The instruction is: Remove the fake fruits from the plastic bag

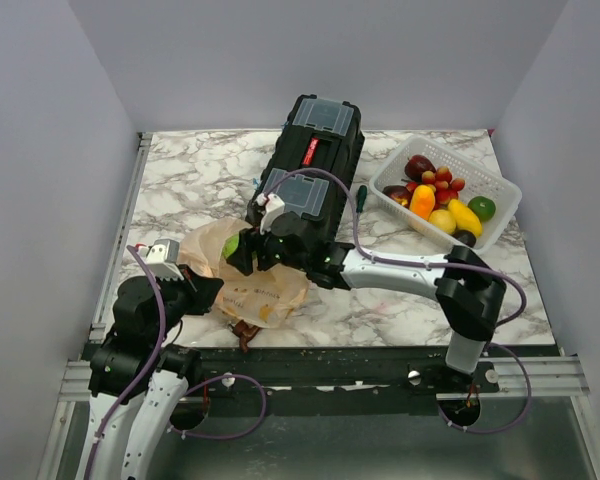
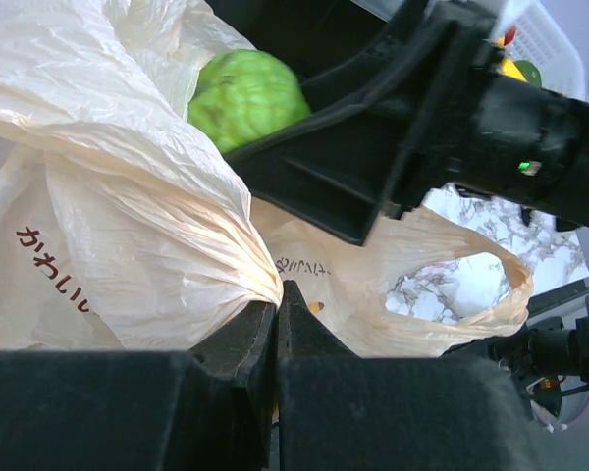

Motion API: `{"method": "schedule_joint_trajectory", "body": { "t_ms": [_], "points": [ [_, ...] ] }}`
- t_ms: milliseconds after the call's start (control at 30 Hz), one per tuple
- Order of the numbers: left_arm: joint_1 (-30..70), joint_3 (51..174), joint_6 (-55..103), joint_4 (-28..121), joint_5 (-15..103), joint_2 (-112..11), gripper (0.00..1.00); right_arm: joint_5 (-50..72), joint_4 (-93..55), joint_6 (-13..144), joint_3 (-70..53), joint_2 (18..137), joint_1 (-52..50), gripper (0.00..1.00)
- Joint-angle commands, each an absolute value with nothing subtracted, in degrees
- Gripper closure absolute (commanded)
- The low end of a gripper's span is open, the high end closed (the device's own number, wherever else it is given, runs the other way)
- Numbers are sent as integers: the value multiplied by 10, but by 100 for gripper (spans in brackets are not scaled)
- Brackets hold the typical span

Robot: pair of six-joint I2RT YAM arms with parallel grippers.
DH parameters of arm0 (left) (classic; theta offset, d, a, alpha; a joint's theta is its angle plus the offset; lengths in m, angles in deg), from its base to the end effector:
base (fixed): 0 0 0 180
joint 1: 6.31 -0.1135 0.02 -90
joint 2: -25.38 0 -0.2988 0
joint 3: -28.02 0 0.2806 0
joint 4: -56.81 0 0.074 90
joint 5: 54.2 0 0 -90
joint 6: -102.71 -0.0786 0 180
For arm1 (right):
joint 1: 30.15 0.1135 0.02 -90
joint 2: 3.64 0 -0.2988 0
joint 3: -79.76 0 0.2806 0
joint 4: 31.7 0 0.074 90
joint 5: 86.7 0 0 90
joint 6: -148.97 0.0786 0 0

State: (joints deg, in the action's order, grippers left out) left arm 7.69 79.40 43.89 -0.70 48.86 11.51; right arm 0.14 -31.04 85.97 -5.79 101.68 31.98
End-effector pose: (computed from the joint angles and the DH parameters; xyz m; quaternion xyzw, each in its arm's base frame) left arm 0.0869 -0.0400 0.3045 -0.0571 0.8145 -0.3049 0.4903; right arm 0.2403 0.4452 0.2535 -0.2328 0.7875 0.3840 0.4222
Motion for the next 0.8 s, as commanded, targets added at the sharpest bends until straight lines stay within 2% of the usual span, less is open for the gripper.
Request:
{"method": "schedule_joint_trajectory", "body": {
  "t_ms": [0, 267, 533, 633, 767],
  "points": [
    [78, 790, 442, -4, 477, 124, 100, -27, -294, 855, -26, 941, 321, 99],
    [78, 789, 444, -1, 479, 119, 100, -98, -292, 842, 65, 800, 315, 99],
    [78, 790, 442, -3, 485, 116, 100, -230, -248, 811, 129, 656, 283, 99],
    [78, 789, 443, -1, 481, 126, 100, -279, -207, 805, 142, 612, 258, 99],
    [78, 787, 445, 1, 479, 131, 100, -284, -159, 809, 157, 566, 192, 99]
  ]
}}
